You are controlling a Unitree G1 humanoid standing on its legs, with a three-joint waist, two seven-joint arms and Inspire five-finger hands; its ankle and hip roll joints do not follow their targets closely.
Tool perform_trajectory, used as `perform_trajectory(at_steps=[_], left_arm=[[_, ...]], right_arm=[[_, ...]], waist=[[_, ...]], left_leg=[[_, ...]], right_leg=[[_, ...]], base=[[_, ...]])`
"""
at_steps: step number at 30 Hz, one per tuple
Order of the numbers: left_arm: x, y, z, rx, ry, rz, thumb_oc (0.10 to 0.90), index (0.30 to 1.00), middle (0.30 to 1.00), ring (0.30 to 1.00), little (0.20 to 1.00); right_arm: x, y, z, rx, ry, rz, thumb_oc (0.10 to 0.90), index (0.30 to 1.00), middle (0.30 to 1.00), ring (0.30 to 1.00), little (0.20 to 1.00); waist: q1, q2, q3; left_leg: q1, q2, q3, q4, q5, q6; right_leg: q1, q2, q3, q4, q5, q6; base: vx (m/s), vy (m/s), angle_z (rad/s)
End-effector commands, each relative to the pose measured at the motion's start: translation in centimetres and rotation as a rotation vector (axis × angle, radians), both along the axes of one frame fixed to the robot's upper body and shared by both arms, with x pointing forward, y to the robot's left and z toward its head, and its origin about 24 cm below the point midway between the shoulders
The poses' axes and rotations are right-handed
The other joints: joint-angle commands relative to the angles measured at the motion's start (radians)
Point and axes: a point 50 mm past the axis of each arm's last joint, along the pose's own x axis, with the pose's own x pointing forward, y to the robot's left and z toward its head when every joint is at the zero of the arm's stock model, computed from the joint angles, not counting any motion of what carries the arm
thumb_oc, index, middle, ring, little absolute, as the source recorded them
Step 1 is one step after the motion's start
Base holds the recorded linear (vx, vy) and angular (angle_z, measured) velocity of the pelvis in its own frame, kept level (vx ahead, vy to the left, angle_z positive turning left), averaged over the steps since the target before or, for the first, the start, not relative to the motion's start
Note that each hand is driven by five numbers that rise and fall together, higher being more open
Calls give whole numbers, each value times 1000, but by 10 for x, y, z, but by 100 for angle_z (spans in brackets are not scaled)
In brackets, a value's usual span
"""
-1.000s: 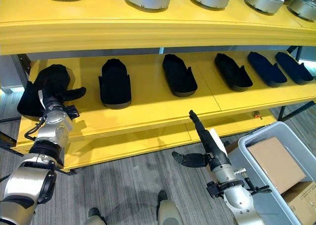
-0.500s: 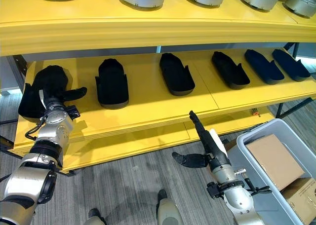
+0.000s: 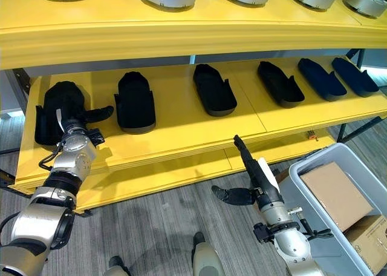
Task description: Move parts from the plastic box to the shelf.
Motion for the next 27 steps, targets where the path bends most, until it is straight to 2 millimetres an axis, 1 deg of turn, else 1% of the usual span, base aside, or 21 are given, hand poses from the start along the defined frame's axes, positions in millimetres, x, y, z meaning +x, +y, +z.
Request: perform_trajectory(at_steps=[1,11,16,18,21,23,25,26,27], left_arm=[[13,-9,82,53,-306,-43,900,1000,1000,1000,1000],[12,-7,85,73,-317,-38,900,1000,1000,1000,1000],[7,-1,96,142,-352,-20,900,1000,1000,1000,1000],[3,2,107,219,-379,-9,900,1000,1000,1000,1000],[-4,3,127,336,-442,18,900,1000,1000,1000,1000],[-5,2,131,361,-452,21,900,1000,1000,1000,1000],[-10,0,142,415,-493,27,900,1000,1000,1000,1000],[-14,-3,151,459,-529,31,900,1000,1000,1000,1000],[-16,-5,154,473,-544,32,900,1000,1000,1000,1000]], right_arm=[[5,-6,48,23,-247,1,900,1000,1000,1000,1000],[4,-5,48,31,-248,12,900,1000,1000,1000,1000],[4,-5,47,31,-243,18,900,1000,1000,1000,1000],[4,-6,48,19,-249,14,900,1000,1000,1000,1000],[4,-8,51,6,-257,19,900,1000,1000,1000,1000],[4,-8,51,4,-257,18,900,1000,1000,1000,1000],[4,-9,52,-3,-257,18,900,1000,1000,1000,1000],[4,-9,53,-7,-262,20,900,1000,1000,1000,1000],[4,-9,53,-11,-265,20,900,1000,1000,1000,1000]], waist=[[-1,4,-77],[2,6,-79],[10,10,-77],[14,11,-80],[19,12,-78],[19,13,-81],[21,14,-82],[23,15,-80],[24,15,-81]], left_leg=[[10,35,1,-4,14,22],[2,35,-3,1,15,23],[0,35,-8,4,12,24],[-1,32,-8,0,16,25],[4,29,-11,3,10,25],[1,28,-12,-2,16,26],[0,28,-13,0,15,26],[1,28,-15,2,14,25],[-1,27,-16,1,15,25]], right_leg=[[52,-22,22,35,-31,13],[47,-21,22,40,-30,13],[49,-22,17,43,-34,14],[51,-24,14,40,-31,14],[58,-27,13,45,-36,14],[56,-28,12,41,-31,13],[58,-29,10,40,-31,14],[61,-29,9,41,-32,14],[61,-29,8,40,-32,13]], base=[[0,0,0],[0,0,0],[-2,2,1],[0,0,0],[-2,1,1],[-4,1,2],[0,0,0],[0,0,0],[0,0,0]])
